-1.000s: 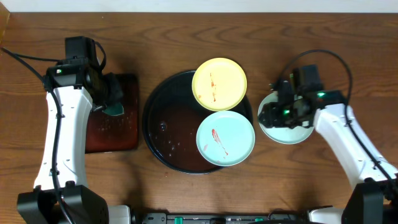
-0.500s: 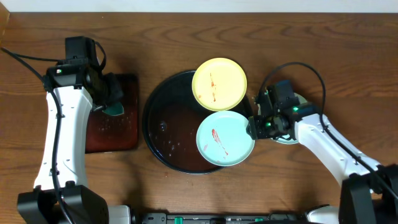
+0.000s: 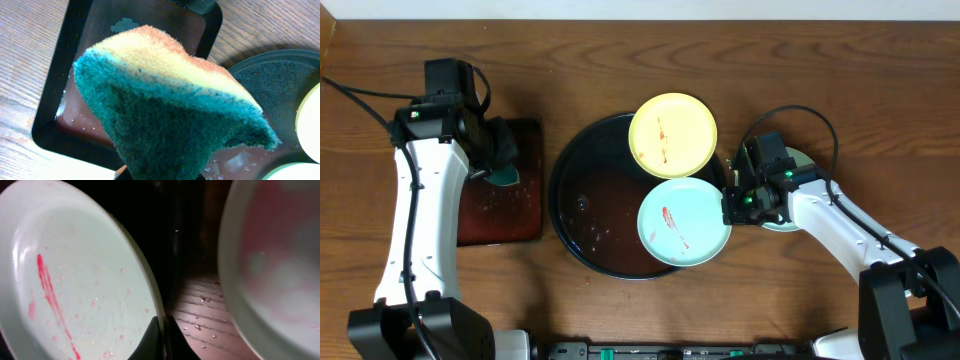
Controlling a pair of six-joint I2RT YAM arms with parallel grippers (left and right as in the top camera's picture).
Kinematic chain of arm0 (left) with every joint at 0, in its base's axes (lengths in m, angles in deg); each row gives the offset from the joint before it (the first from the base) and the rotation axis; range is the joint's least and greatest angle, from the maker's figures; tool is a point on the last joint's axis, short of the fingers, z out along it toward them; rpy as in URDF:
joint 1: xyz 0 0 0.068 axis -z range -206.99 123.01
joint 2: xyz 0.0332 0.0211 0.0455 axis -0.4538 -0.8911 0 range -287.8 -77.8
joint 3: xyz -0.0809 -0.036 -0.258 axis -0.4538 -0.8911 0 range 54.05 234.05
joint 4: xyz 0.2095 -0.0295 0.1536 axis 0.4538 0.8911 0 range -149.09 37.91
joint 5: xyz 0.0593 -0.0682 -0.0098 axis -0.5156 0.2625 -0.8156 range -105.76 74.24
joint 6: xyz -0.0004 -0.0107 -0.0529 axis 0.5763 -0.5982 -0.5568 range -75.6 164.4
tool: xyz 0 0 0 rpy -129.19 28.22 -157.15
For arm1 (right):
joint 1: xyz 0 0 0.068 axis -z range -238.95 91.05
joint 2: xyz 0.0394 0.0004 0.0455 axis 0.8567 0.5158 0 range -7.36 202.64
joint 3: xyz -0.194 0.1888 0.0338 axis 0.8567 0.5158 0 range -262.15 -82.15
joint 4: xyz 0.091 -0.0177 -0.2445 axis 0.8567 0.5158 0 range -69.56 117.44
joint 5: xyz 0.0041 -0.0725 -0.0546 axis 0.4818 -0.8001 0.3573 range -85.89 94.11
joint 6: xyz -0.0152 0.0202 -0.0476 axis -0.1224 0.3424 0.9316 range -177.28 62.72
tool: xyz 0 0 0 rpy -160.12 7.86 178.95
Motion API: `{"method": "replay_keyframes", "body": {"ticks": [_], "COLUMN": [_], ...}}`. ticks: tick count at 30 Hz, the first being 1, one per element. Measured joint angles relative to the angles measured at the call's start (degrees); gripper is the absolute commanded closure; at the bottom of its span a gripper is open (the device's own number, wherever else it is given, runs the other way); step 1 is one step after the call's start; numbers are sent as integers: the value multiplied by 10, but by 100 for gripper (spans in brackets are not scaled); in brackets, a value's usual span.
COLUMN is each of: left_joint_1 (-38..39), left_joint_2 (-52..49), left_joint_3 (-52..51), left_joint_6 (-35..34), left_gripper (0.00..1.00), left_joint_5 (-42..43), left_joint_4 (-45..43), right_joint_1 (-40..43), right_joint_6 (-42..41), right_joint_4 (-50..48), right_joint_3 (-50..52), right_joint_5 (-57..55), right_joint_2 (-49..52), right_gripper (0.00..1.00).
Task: Clean dirty plates on tray and stack at the side
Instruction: 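Move the right gripper back and grip the rim of the other light-blue plate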
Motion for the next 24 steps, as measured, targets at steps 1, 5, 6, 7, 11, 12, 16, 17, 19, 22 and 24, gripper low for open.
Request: {"method": "replay_keyframes", "body": {"ticks": [1, 5, 6, 7, 11, 12, 16, 17, 19, 22, 24], "left_joint_1": [0, 0, 0, 0, 0, 0, 0, 0, 0, 0, 0], "left_joint_2": [0, 0, 0, 0, 0, 0, 0, 0, 0, 0, 0], "left_joint_3": [0, 0, 0, 0, 0, 0, 0, 0, 0, 0, 0], "left_joint_6": [0, 0, 0, 0, 0, 0, 0, 0, 0, 0, 0], "left_gripper": [92, 92, 92, 92, 92, 92, 92, 92, 92, 92, 92], "left_joint_5": [0, 0, 0, 0, 0, 0, 0, 0, 0, 0, 0], "left_joint_4": [0, 0, 0, 0, 0, 0, 0, 0, 0, 0, 0], "right_joint_1": [0, -12, -21, -30, -74, -91, -136, -149, -175, -205, -217], "right_joint_6": [0, -7, -13, -19, -83, -120, -215, -238, -275, -307, -318], "right_joint_4": [-1, -20, -29, -37, -74, -86, -118, -127, -138, -146, -150], "right_joint_3": [0, 0, 0, 0, 0, 0, 0, 0, 0, 0, 0], "right_joint_5": [8, 39, 45, 48, 35, 20, -26, -37, -57, -77, -84], "right_joint_2": [0, 0, 0, 0, 0, 0, 1, 2, 5, 9, 9], "right_gripper": [99, 99, 99, 99, 99, 99, 99, 99, 99, 91, 74]}}
